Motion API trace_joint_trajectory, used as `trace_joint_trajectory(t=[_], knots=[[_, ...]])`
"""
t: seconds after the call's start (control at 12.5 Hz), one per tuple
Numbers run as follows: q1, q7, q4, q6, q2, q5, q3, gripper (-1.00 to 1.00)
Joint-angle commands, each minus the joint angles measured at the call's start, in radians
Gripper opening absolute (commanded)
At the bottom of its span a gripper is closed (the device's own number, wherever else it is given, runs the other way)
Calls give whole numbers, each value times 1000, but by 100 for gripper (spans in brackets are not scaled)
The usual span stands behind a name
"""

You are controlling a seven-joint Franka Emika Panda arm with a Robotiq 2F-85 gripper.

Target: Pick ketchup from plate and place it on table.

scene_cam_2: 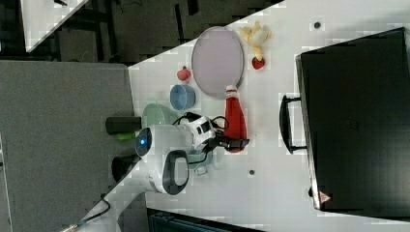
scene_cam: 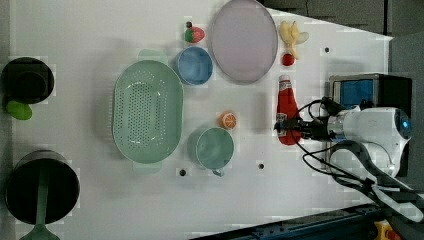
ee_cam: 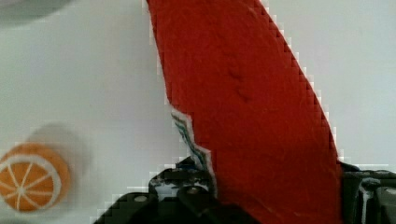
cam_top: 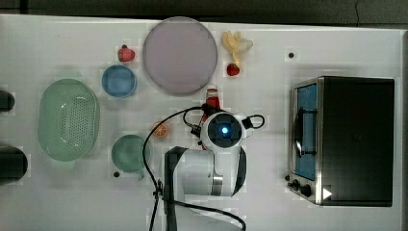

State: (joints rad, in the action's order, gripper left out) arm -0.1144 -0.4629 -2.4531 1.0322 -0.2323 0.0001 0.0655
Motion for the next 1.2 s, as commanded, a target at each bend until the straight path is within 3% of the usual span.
trace_joint_trajectory(t=[0.08,0.16,0.4,0.56,1.2], knots=[[-1,43,10,41,13,0,-4,78],[0,43,14,43,19,0,-1,100],[0,65,44,-18,84,2,11,100],[0,179,102,-153,161,5,20,100],[1,509,476,-769,410,6,51,100]])
